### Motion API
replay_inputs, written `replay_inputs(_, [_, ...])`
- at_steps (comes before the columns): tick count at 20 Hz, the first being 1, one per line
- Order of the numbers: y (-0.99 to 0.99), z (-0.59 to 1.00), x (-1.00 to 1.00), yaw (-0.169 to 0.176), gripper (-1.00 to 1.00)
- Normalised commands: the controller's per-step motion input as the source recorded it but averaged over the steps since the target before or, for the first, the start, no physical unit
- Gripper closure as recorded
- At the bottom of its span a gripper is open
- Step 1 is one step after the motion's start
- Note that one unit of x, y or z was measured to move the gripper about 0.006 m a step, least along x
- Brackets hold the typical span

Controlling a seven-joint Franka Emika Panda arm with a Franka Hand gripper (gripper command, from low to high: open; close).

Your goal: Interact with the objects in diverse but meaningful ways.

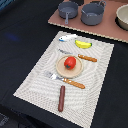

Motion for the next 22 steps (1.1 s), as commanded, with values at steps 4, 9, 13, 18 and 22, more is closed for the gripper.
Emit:
replay_inputs(4, [-0.54,0.11,0.54,0.005,-1.0])
replay_inputs(9, [-0.56,0.04,0.61,0.001,-1.0])
replay_inputs(13, [-0.4,0.28,0.68,0.0,-1.0])
replay_inputs(18, [-0.35,0.32,0.62,0.009,-1.0])
replay_inputs(22, [-0.4,0.02,0.5,0.063,-1.0])
